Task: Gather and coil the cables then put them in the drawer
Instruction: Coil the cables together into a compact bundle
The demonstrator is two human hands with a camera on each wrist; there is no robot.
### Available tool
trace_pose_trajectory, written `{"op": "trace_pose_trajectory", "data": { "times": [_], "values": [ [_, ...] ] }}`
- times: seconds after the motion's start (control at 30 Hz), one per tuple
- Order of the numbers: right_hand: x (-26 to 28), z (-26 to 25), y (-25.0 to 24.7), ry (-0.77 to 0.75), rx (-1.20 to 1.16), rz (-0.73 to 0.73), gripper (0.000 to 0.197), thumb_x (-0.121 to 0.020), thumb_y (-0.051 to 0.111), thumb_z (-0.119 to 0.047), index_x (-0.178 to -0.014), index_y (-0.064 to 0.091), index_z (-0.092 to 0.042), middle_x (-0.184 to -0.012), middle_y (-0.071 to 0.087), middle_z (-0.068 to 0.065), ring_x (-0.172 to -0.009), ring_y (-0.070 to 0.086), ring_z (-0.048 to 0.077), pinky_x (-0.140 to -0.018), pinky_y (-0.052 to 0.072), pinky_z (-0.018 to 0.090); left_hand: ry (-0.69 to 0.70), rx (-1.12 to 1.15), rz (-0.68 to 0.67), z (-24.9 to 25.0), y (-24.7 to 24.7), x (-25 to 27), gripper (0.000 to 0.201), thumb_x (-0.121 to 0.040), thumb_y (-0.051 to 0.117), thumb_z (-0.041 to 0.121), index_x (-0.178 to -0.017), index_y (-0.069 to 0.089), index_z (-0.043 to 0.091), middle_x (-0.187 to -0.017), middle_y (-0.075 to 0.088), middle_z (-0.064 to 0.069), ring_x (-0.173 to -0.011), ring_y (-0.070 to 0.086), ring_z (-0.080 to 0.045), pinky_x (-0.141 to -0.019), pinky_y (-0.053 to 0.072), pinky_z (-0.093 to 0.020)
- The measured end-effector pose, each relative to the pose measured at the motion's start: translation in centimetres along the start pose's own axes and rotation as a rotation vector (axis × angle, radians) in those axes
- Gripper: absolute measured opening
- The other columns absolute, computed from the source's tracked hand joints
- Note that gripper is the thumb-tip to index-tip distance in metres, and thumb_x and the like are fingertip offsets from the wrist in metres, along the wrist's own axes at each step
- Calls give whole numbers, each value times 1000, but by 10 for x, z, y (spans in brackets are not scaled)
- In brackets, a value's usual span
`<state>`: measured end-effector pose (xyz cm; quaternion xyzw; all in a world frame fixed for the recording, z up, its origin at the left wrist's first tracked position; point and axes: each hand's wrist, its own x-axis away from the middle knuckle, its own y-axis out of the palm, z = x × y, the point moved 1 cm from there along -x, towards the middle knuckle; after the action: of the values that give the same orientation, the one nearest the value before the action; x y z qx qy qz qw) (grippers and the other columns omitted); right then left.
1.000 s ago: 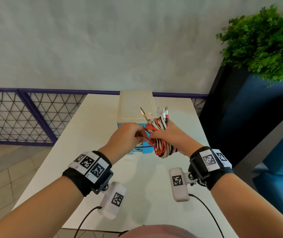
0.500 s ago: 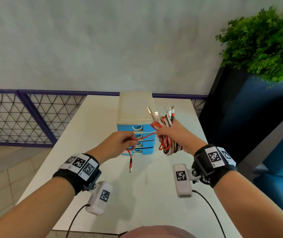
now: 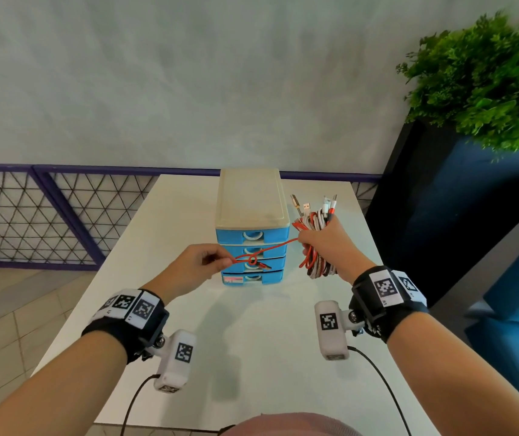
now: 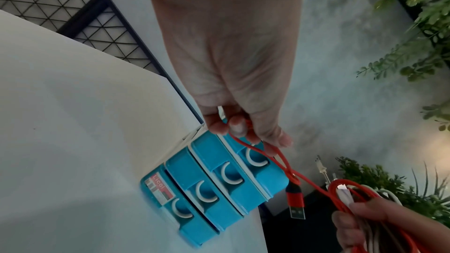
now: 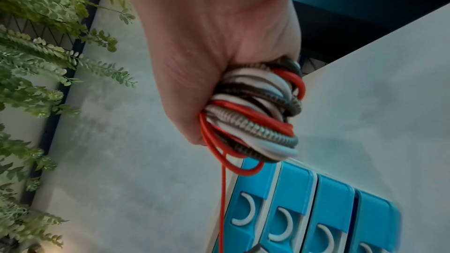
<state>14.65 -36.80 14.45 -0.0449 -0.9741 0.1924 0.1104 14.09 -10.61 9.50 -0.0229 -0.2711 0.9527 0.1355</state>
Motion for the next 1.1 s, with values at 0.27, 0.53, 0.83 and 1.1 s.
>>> {"op": "trace_pose_trajectory", "data": {
  "times": [0.27, 0.53, 0.83, 1.1],
  "values": [
    [3, -1, 9, -21, -8, -15, 25, -84, 61, -9, -88, 43, -25, -82, 57, 7, -64, 57, 15, -57, 53, 23, -128, 61, 76, -7, 6, -6, 20, -101, 35, 20, -86, 47, 13, -75, 49, -3, -55, 42, -15, -58, 46, -33],
    [9, -5, 19, -21, -55, -76, 21, -84, 61, -7, -95, 47, -18, -78, 58, 6, -58, 59, 11, -52, 52, 20, 30, -100, 50, 19, 6, -3, 8, -89, 64, 28, -85, 70, 27, -56, 38, 2, -51, 32, -5, -50, 24, -18],
    [21, -15, 30, -53, -50, -182, 29, -82, 68, -7, -94, 48, -23, -84, 63, 6, -63, 64, 11, -56, 55, 21, 45, -274, 165, 42, 14, -3, 10, -82, 68, 39, -86, 75, 32, -60, 64, 9, -52, 48, -7, -52, 36, -27],
    [23, -16, 43, -126, 122, -189, 34, -74, 76, -16, -97, 52, -24, -85, 67, 1, -76, 68, 17, -75, 59, 33, 96, -635, 182, 63, 22, -3, 21, -84, 60, 48, -90, 73, 32, -59, 51, 5, -59, 49, -12, -47, 26, -26]
  ]
}}
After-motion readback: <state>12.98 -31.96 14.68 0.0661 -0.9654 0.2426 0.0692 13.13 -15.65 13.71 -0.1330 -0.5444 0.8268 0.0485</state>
